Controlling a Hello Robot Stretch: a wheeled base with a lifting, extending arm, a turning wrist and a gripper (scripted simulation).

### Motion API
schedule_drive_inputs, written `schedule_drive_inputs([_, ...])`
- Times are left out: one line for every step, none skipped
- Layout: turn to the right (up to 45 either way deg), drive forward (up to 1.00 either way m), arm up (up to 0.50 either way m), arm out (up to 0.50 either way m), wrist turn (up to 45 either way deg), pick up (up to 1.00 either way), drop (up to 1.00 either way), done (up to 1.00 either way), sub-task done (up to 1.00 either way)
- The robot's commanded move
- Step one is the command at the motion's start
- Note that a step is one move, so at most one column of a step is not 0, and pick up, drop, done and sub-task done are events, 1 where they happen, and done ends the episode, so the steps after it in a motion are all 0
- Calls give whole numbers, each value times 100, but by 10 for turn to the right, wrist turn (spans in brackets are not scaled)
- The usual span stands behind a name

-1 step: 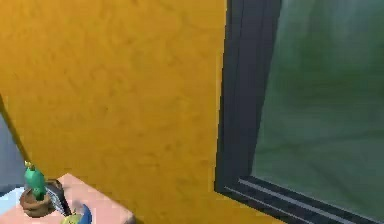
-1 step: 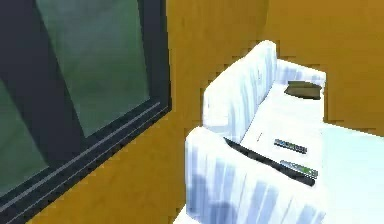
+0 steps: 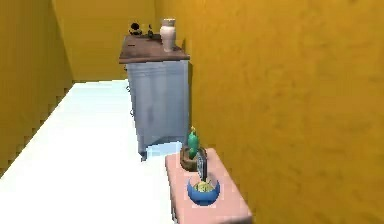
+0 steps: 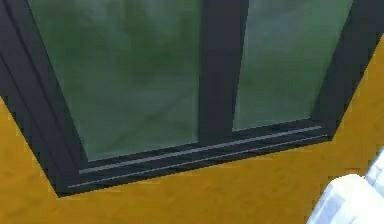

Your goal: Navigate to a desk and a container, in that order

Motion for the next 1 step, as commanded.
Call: schedule_drive_inputs([-450,0,0,0,0,0,0,0,0])
